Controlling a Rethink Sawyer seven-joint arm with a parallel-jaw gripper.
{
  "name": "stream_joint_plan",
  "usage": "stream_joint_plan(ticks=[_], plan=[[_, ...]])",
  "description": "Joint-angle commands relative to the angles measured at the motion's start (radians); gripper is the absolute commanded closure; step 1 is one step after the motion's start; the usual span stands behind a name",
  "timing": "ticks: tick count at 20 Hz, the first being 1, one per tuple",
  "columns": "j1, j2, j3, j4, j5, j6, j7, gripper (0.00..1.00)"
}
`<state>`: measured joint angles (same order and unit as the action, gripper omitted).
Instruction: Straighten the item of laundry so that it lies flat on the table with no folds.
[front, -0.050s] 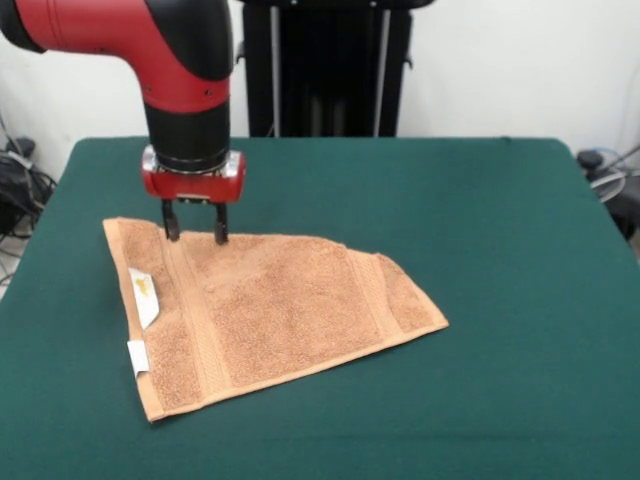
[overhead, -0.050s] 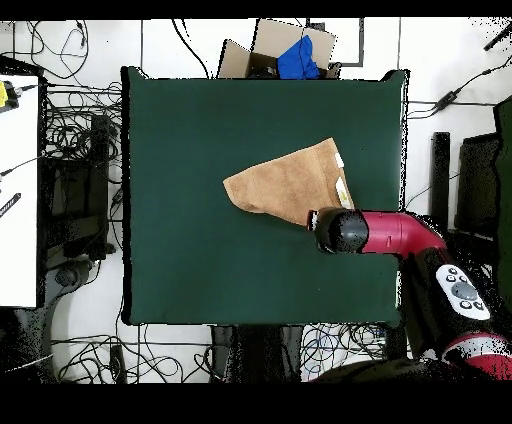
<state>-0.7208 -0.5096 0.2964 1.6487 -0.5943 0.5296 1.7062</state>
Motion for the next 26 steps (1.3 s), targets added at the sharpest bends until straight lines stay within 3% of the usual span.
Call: stream_joint_plan(ticks=[1, 12, 26], plan=[[0.054, 0.034, -0.008, -0.044, 0.043, -0.054, 0.15, 0.0], [0.089, 0.06, -0.02, -0.122, 0.074, -0.035, 0.15, 0.0], [0.1, 0.163, 0.03, -0.335, 0.071, 0.045, 0.031, 0.0]])
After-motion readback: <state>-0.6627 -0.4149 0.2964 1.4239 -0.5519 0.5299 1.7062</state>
